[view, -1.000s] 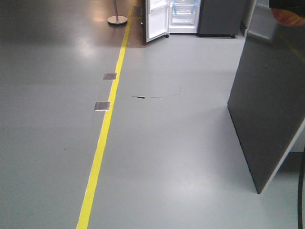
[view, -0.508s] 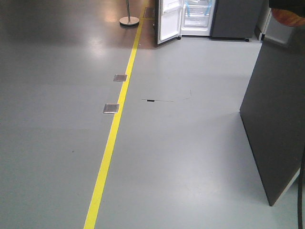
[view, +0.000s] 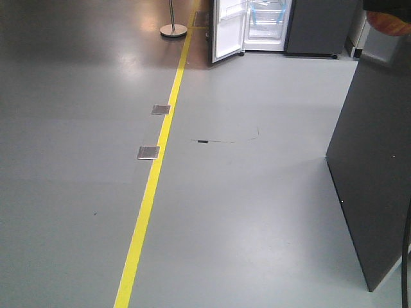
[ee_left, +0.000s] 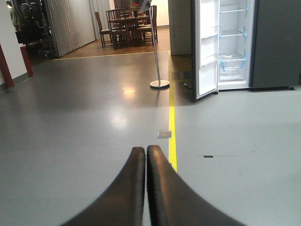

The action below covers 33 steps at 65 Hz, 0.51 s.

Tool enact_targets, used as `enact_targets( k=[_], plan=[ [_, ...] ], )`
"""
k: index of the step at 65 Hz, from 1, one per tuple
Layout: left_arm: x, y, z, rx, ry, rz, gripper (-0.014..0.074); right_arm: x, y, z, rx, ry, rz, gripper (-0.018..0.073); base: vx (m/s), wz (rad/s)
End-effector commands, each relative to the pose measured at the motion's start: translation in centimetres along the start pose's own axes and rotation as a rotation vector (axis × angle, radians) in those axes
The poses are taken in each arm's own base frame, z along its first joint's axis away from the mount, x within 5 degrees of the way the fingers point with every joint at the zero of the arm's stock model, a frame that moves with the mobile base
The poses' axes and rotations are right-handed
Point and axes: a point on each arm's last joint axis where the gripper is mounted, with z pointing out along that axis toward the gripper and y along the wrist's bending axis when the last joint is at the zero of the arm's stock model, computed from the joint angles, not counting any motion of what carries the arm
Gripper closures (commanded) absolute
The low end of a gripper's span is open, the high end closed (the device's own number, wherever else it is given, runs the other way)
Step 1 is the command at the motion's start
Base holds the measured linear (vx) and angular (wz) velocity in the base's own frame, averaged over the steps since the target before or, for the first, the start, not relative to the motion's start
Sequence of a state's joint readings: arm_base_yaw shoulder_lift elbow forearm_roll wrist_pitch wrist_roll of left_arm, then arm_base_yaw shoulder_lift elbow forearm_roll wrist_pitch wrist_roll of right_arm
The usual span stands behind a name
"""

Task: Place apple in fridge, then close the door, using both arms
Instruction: 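Drive toward the open refrigerator along the yellow floor line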

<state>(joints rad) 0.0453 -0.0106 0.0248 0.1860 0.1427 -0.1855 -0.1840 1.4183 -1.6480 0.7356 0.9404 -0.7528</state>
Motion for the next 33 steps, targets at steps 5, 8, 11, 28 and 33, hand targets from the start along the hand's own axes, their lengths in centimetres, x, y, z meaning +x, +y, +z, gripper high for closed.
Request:
enact_targets(
  k=[5,8,11,28,33],
  plan=[
    [-1.34,-0.14,-0.29,0.020,-0.100,-0.009,0.0603,-1.91,0.61,-1.90,0.031,-0.123,-0.006,0.0440,0.15,0.02],
    [-1.34,-0.14,-0.29,0.020,-0.100,-0.009,0.0603,-1.91,0.61,-1.90,0.031,-0.123,-0.006,0.0440,0.15,0.01],
    [-1.34,-0.14,-0.29,0.020,-0.100,-0.009,0.0603,-1.91,0.61,-1.90,0.031,-0.123,-0.006,0.0440,0.15,0.01],
    [-1.34,-0.14,-0.29,0.020,-0.100,-0.009,0.0603,-1.91,0.61,-1.90,0.031,-0.123,-0.006,0.0440,0.15,0.01],
    [-1.34,-0.14,-0.29,0.020,-0.100,-0.009,0.0603,-1.91,0.61,-1.90,0.031,-0.123,-0.006,0.0440,0.15,0.02]
  ],
)
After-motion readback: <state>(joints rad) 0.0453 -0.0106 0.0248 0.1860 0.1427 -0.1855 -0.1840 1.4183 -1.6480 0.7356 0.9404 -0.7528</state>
